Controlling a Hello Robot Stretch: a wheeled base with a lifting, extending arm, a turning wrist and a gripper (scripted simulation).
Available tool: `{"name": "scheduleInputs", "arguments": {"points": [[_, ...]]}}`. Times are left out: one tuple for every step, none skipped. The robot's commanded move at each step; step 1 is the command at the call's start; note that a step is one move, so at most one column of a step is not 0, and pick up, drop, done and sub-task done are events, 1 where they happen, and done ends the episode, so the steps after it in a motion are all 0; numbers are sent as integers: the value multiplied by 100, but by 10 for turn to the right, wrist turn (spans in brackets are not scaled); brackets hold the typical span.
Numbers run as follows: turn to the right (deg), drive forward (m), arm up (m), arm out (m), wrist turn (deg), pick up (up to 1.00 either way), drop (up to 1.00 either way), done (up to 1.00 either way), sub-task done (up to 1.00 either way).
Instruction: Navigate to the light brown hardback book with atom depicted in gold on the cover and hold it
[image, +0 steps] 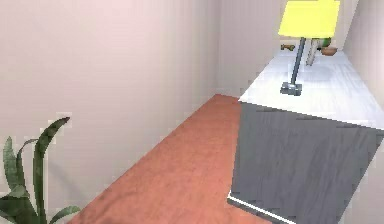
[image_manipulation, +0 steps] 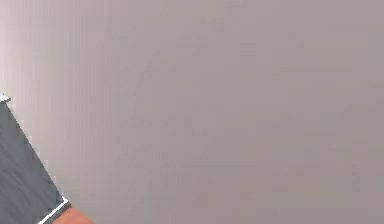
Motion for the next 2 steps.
{"name": "scheduleInputs", "arguments": {"points": [[-60,0,0,0,0,0,0,0,0],[0,55,0,0,0,0,0,0,0]]}}
